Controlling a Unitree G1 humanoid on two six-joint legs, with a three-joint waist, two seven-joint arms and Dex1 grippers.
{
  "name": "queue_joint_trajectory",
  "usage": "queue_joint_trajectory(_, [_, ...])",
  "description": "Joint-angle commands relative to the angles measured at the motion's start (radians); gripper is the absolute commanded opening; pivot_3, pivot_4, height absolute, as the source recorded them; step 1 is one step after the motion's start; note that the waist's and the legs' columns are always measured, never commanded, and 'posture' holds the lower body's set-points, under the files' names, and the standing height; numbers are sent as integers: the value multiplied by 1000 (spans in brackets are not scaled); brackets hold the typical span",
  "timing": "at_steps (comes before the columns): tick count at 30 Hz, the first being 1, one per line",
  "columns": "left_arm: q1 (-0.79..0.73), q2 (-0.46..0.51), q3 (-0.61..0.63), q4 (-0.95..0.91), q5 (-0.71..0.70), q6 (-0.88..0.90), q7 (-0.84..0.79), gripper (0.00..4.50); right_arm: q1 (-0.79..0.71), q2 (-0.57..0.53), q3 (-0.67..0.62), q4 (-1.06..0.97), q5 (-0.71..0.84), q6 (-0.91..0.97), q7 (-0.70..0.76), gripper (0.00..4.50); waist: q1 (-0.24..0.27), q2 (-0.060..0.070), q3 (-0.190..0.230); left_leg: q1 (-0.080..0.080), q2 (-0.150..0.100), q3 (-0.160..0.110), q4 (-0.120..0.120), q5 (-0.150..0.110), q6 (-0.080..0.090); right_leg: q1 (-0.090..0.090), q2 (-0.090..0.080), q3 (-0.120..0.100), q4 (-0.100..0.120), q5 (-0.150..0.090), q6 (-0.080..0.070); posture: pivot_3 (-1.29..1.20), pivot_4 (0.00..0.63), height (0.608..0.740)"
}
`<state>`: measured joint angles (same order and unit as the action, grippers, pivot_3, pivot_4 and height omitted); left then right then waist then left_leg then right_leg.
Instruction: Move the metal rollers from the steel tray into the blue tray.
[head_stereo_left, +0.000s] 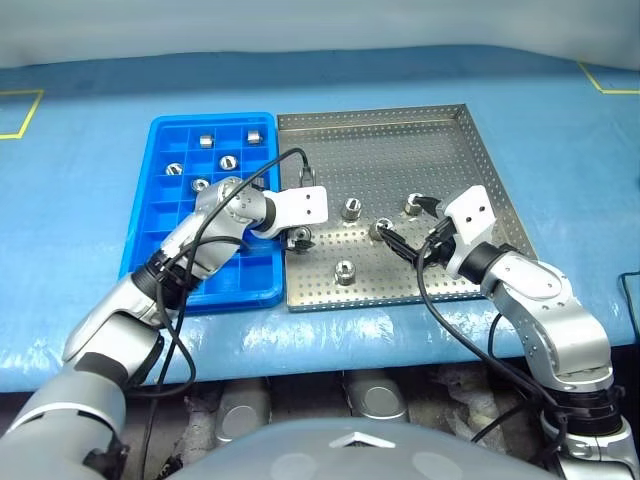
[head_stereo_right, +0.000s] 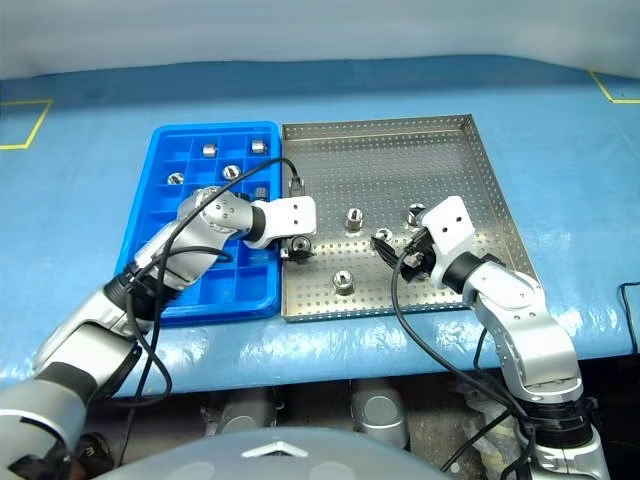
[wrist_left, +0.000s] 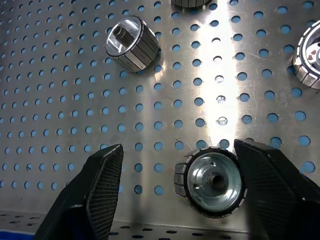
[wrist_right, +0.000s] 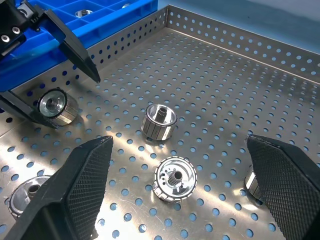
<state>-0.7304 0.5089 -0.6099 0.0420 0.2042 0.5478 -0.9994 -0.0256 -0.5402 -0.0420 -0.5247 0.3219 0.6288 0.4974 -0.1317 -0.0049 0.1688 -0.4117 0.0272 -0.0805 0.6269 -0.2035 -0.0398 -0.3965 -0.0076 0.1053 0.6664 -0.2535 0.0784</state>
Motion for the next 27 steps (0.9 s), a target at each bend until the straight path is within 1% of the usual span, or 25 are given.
queue_joint_trajectory(1, [-16,-16,-32,37,35,-38,-18,3854,-4,7,-8,-24,-2,-27,-5,4500,0,0,0,0,0,0,0,0,0,0,0,0,0,0,0,-168,150,740])
queue_joint_trajectory(5, [-17,-24,-43,63,59,-58,-39,3854,1,10,-13,-27,-5,-30,-11,4500,1,2,-1,1,0,0,1,0,0,2,0,0,0,0,0,-177,150,740])
queue_joint_trajectory(6, [-18,-26,-41,70,63,-61,-38,3678,2,11,-14,-27,-5,-31,-12,4500,0,2,-1,1,0,0,1,0,0,2,0,0,0,0,1,-177,150,740])
queue_joint_trajectory(9, [-16,-29,-33,79,74,-64,-41,2969,4,12,-15,-28,-7,-32,-15,4500,-1,3,-2,2,0,0,2,0,0,3,0,0,0,1,1,-178,150,740])
queue_joint_trajectory(12, [-20,-27,-26,87,86,-68,-44,1901,0,13,-14,-22,-9,-36,-17,4500,-2,6,-4,2,0,0,2,0,0,3,0,0,0,1,1,-178,150,740])
queue_joint_trajectory(13, [-22,-27,-24,90,90,-71,-43,1631,-2,13,-13,-20,-9,-38,-18,4500,-3,6,-4,2,0,0,2,0,0,3,0,0,0,1,2,-178,150,740])
queue_joint_trajectory(17, [-32,-33,0,88,82,-69,-42,1631,-10,15,-6,-13,-11,-43,-20,4500,-4,7,-4,2,0,0,2,0,0,3,0,0,0,1,2,-171,150,740])
queue_joint_trajectory(23, [-39,-60,82,63,10,-47,-41,1631,-17,18,1,-8,-18,-46,-15,4500,-3,6,-4,0,0,0,2,0,0,1,0,1,0,1,2,-167,150,740])
queue_joint_trajectory(26, [-48,-52,112,58,-14,-47,-46,2223,-17,17,1,-6,-21,-48,-10,4500,-4,6,-4,-1,0,0,1,0,1,-1,0,1,0,1,2,-164,150,740])
queue_joint_trajectory(27, [-51,-48,118,57,-17,-49,-49,2538,-17,17,2,-4,-22,-49,-8,4500,-4,6,-4,-1,0,0,1,0,1,-1,0,1,0,1,1,-164,150,740])
